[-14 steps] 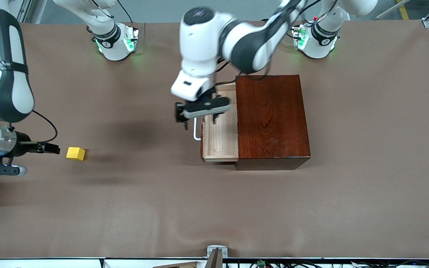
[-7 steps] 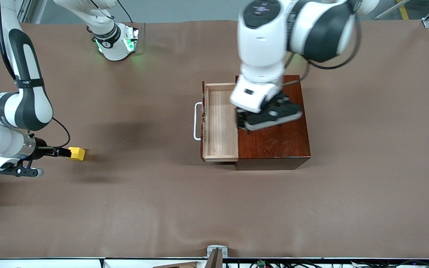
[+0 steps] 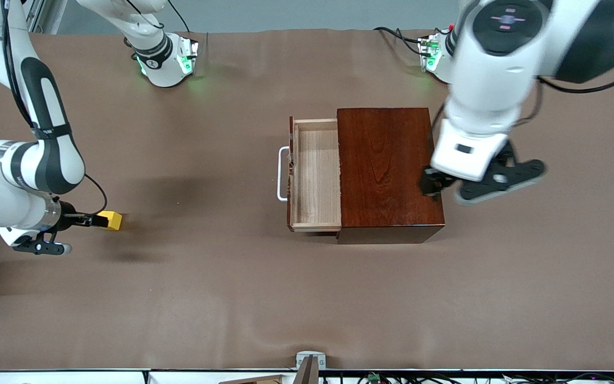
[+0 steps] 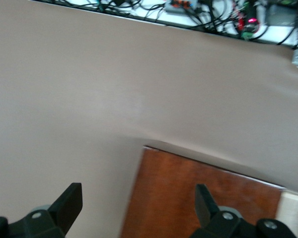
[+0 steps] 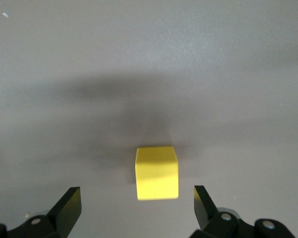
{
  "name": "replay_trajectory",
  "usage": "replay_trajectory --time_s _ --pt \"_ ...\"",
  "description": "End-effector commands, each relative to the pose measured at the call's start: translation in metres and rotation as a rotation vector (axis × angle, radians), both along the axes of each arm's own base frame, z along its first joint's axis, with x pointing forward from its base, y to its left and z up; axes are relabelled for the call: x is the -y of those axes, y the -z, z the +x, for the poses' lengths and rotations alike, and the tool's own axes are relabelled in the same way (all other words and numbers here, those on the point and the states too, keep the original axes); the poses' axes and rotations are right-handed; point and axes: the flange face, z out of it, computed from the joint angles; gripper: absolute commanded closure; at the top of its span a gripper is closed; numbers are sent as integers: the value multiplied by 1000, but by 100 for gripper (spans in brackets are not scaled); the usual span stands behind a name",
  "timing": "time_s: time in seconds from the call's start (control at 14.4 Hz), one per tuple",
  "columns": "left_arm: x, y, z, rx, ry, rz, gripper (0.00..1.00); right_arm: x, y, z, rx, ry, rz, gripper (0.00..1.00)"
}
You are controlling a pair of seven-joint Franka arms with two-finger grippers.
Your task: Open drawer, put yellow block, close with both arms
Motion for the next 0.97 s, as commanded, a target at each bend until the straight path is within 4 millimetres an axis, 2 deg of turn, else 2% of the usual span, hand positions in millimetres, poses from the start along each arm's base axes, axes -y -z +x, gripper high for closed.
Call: replay_trajectory --time_s 0.0,0.21,0.35,0.49,0.69,0.76,0.9 --pt "-46 -6 -11 -61 37 -15 0 4 26 -14 27 -3 -4 0" --pt "-95 -19 -20 -87 95 -28 0 10 50 -21 18 4 -3 0" --pt "-122 -26 -27 -107 135 -47 0 10 54 -23 8 3 -2 0" --pt "-142 -29 -36 -135 167 -72 0 16 63 -26 -2 13 0 7" --pt "-160 -29 -56 -166 249 -88 0 14 69 -28 -13 11 2 30" --pt "-168 -31 -64 -168 238 -90 0 15 69 -28 -13 12 2 34" --pt "-167 -36 -80 -164 245 -97 0 11 69 -29 -20 0 4 50"
